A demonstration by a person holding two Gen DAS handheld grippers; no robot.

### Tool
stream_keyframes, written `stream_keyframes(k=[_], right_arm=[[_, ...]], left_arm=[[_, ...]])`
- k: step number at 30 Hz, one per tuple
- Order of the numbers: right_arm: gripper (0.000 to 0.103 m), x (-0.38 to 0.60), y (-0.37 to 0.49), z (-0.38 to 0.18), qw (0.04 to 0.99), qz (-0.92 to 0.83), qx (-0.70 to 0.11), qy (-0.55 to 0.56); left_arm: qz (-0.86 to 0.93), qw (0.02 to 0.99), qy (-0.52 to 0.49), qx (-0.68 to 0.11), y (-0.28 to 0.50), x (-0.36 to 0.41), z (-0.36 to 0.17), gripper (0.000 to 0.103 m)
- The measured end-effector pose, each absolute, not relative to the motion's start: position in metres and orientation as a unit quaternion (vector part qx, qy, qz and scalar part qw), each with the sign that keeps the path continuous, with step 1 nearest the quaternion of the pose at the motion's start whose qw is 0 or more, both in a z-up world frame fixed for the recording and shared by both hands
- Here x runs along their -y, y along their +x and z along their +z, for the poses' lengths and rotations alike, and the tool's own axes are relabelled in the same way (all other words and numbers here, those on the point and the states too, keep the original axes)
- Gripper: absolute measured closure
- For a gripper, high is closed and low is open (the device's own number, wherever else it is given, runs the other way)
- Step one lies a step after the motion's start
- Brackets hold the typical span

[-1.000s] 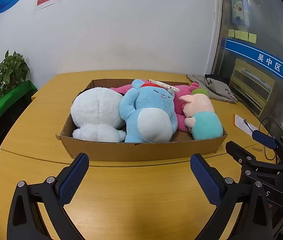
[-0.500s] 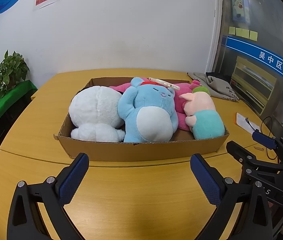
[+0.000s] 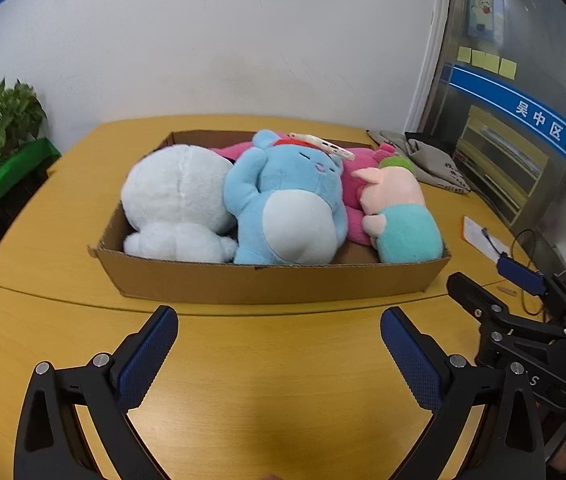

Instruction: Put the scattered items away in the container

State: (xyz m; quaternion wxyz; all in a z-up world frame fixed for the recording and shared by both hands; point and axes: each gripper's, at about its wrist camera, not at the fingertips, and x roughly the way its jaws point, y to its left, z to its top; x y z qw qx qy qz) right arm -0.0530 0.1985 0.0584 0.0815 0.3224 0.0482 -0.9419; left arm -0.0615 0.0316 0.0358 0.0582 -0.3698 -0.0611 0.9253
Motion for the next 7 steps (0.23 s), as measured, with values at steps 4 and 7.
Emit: stream_keyframes(k=[4,7], right_arm=[[0.021,-0.1981,-0.0523,0.0577,0.083,-0.941,-0.048,0.324],[0.021,-0.1979,-0.0522,0.0586,0.083,-0.941,-0.046,0.323]], left_arm=[[0.928,0.045,-0.367,0.05,-0.0589,-0.035,0.0352,0.0],[0.931,0.03,-0.363,0.036,-0.0581,-0.0382,0.0349,0.0]])
